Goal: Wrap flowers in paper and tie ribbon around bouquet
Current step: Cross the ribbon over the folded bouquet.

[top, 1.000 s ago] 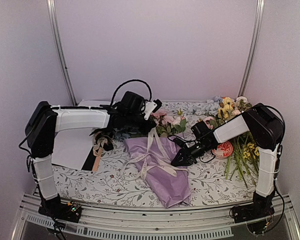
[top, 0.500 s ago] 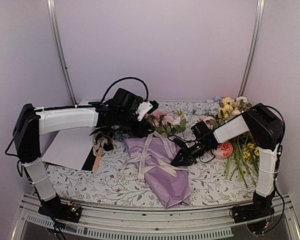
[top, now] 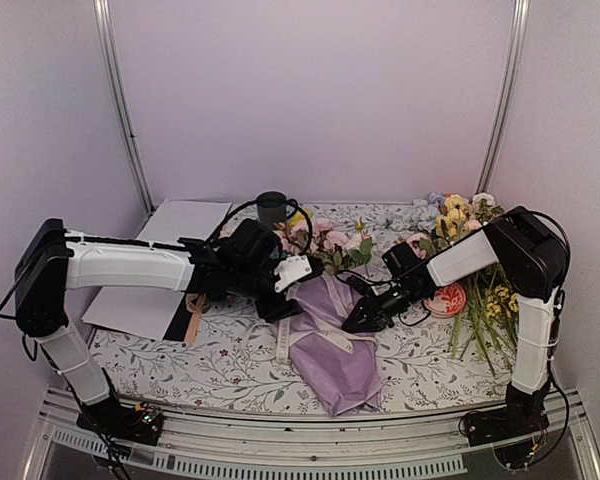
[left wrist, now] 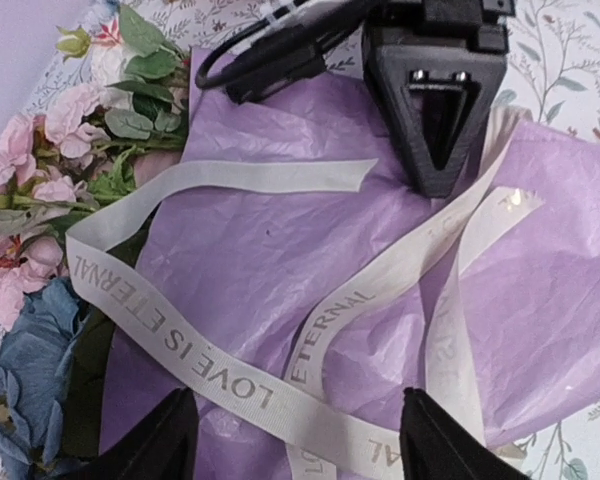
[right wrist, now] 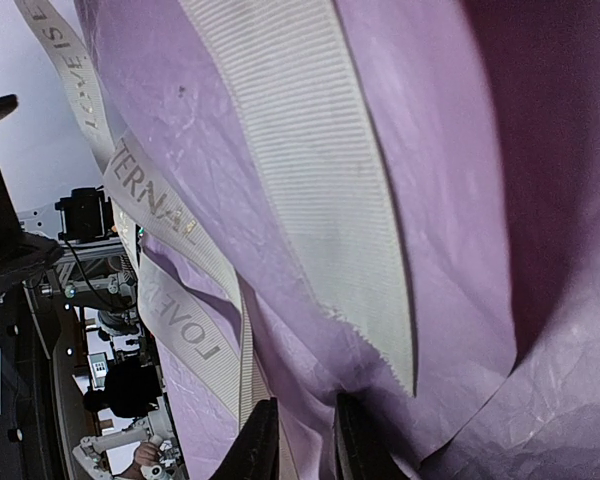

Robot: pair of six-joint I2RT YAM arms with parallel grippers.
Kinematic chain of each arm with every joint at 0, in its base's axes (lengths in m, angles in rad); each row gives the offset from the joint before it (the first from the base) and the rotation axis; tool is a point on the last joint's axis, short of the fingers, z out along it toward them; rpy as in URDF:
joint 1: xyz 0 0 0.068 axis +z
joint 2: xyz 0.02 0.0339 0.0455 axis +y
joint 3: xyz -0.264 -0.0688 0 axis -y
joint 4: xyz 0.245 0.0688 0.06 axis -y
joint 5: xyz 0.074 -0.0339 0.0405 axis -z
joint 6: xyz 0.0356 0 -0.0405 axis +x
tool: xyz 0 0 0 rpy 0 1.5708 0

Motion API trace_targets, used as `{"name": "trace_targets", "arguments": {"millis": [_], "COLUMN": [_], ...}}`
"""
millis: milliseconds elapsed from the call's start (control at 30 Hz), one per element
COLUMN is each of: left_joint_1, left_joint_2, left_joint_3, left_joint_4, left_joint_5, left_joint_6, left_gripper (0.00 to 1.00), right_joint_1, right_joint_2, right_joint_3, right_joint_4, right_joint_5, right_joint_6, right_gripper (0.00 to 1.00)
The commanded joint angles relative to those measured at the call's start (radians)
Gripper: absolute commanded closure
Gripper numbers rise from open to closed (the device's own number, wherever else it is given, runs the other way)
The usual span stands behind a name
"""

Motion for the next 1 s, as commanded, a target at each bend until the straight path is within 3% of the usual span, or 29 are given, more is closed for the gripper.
{"name": "trace_targets", "arguments": {"millis": [0, 133, 333, 567, 667, 867, 967], "left_joint_1": [-0.018, -0.038, -0.052, -0.077, -0.093, -0.109, -0.118], "left_joint_2": [-0.004, 0.007, 0.058, 0.111, 0.122, 0.090, 0.038], "left_joint_3": [-0.063, -0.100, -0.114, -0.125, -0.132, -0.144, -0.147], "left_joint_4": [0.036, 0.079, 0.160, 0.197, 0.221, 0.250, 0.238], "left_joint_5": [-0.089, -0.130, -0.280, -0.334, -0.343, -0.309, -0.266], "left_joint_6": [-0.047, -0.058, -0.058, -0.026, -0.004, -0.012, -0.020], "left_gripper": [0.28, 0.29, 0.42, 0.47, 0.60, 1.00, 1.00], "right_joint_1": [0.007, 0.007, 0.008, 0.008, 0.007, 0.007, 0.008], "right_joint_2": [0.043, 0.042, 0.041, 0.036, 0.038, 0.037, 0.037], "right_joint_3": [-0.016, -0.017, -0.019, -0.025, -0.025, -0.029, -0.030], "right_joint_4": [-0.042, -0.044, -0.045, -0.044, -0.045, -0.043, -0.044], "right_joint_5": [0.048, 0.048, 0.048, 0.050, 0.048, 0.051, 0.053], "right_joint_6": [0.000, -0.001, -0.001, -0.003, -0.005, -0.003, -0.003], "right_gripper": [0.78, 0.78, 0.78, 0.79, 0.79, 0.79, 0.79]}}
